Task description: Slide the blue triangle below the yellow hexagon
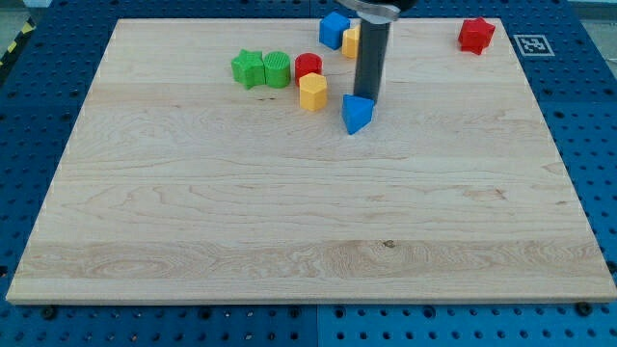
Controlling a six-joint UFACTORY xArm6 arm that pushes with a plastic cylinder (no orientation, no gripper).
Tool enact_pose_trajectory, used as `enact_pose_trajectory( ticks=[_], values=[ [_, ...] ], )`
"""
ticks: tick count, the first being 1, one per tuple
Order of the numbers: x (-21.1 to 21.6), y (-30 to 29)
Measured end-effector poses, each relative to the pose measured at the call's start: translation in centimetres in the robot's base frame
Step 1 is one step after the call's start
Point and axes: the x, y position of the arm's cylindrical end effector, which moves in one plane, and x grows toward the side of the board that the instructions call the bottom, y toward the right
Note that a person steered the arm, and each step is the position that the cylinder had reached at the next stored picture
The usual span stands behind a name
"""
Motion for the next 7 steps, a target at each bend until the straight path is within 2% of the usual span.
enact_pose_trajectory(
  ticks=[1,2,6,7],
  values=[
    [0.3,4.4],
    [3.6,4.4],
    [5.0,-2.5],
    [5.2,-0.4]
  ],
)
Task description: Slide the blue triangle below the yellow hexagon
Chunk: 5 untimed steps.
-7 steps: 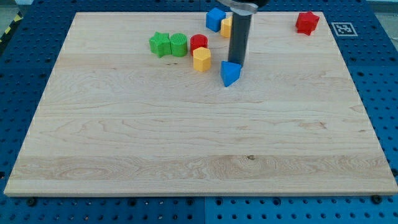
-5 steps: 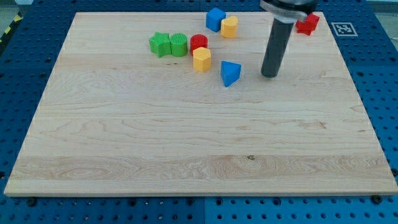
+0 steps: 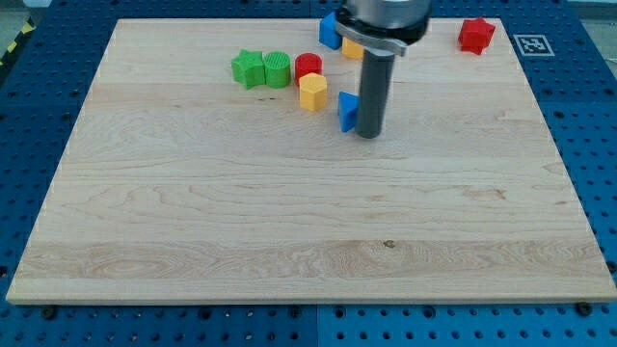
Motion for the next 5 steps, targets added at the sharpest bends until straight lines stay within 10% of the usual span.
enact_pose_trajectory(
  ticks=[5],
  values=[
    [-0.25,3.9]
  ],
)
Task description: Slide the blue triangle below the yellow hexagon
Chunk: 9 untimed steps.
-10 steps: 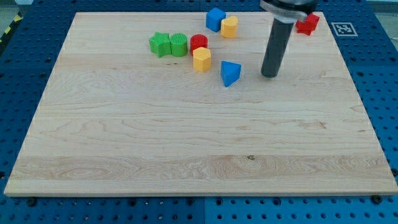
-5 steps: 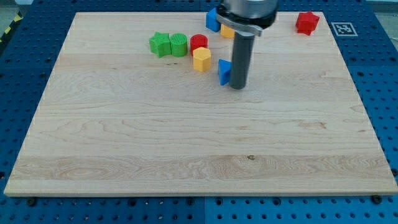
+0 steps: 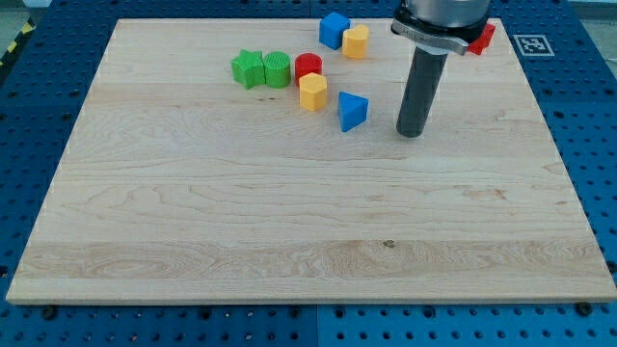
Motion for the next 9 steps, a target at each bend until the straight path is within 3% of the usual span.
enact_pose_trajectory(
  ticks=[2,4,6,7,9],
  values=[
    [0.0,-1.0],
    [0.0,-5.6],
    [0.2,-0.2],
    [-3.4,-0.2],
    [-1.9,-5.8]
  ],
)
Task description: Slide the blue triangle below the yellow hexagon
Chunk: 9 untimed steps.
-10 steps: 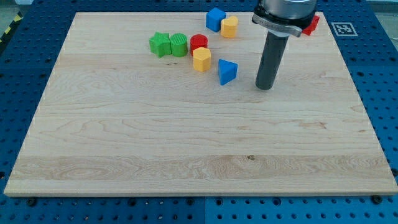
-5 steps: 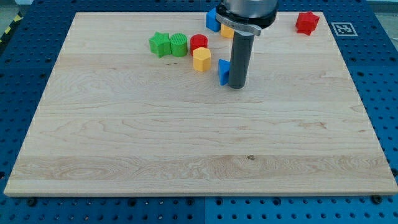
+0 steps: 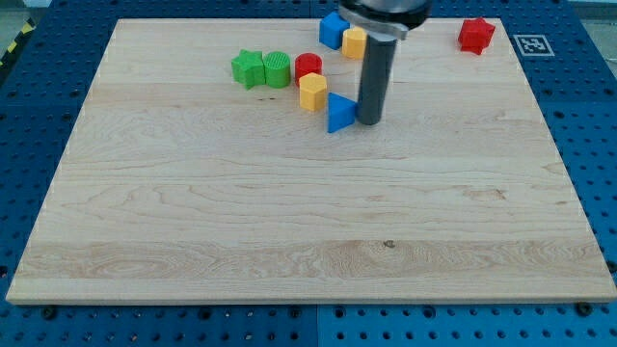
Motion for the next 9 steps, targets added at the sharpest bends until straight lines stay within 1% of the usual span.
enact_pose_trajectory(
  ticks=[1,3,4,6,7,8,9],
  values=[
    [0.9,-0.7],
    [3.8,-0.3],
    [2.5,-0.7],
    [2.7,4.9],
    [2.2,2.3],
    [2.2,-1.6],
    [2.2,-1.7]
  ],
)
